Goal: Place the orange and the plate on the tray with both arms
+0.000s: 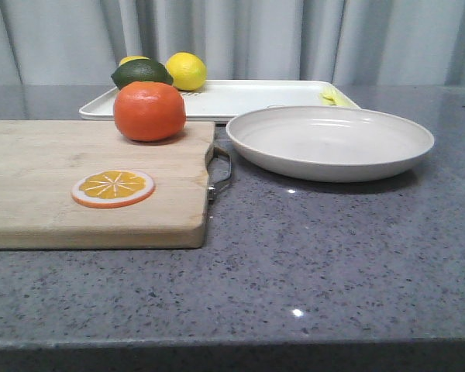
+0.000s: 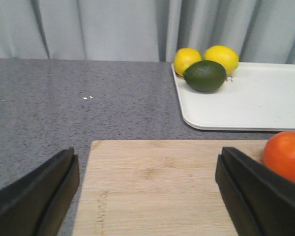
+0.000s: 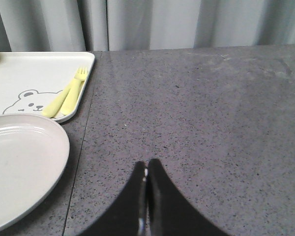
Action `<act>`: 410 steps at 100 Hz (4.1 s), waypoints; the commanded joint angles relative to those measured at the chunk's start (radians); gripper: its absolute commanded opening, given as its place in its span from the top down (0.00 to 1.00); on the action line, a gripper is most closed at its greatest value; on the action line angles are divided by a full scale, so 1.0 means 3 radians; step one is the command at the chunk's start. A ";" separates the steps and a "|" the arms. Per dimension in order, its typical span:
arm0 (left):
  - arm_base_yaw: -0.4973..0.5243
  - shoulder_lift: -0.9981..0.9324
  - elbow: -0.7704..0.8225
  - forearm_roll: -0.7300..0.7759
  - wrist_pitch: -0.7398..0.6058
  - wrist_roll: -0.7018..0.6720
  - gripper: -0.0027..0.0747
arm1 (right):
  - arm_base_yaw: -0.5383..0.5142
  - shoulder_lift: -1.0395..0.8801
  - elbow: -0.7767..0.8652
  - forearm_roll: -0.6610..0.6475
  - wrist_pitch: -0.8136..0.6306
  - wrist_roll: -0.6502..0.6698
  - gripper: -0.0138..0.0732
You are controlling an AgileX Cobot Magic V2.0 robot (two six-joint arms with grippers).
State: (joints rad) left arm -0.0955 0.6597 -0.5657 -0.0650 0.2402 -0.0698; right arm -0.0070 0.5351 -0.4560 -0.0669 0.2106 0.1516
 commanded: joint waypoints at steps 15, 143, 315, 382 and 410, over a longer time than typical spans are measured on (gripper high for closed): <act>-0.0487 0.0718 -0.0708 -0.0081 0.0043 -0.0008 0.24 | -0.0020 0.0034 -0.0117 -0.0038 -0.0299 -0.0010 0.92; -0.1370 0.3420 -0.3048 -0.0170 0.1709 -0.0007 0.11 | -0.0020 0.0034 -0.0117 -0.0038 -0.0299 -0.0010 0.92; -0.2207 0.4102 -0.4204 -0.0305 0.1892 0.0000 0.59 | -0.0016 0.0034 -0.0117 -0.0035 -0.0293 -0.0010 0.92; -0.2207 0.4234 -0.4204 -0.0280 0.1830 0.0006 0.30 | -0.0016 0.0034 -0.0117 -0.0035 -0.0293 -0.0010 0.92; -0.2199 0.4234 -0.4204 -0.0280 0.1830 0.0006 0.24 | -0.0016 0.0034 -0.0117 -0.0035 -0.0293 -0.0010 0.92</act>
State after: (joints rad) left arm -0.7533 1.9845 -1.7901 -0.1375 0.8417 -0.0663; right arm -0.0070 0.5351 -0.4560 -0.0669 0.2023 0.1516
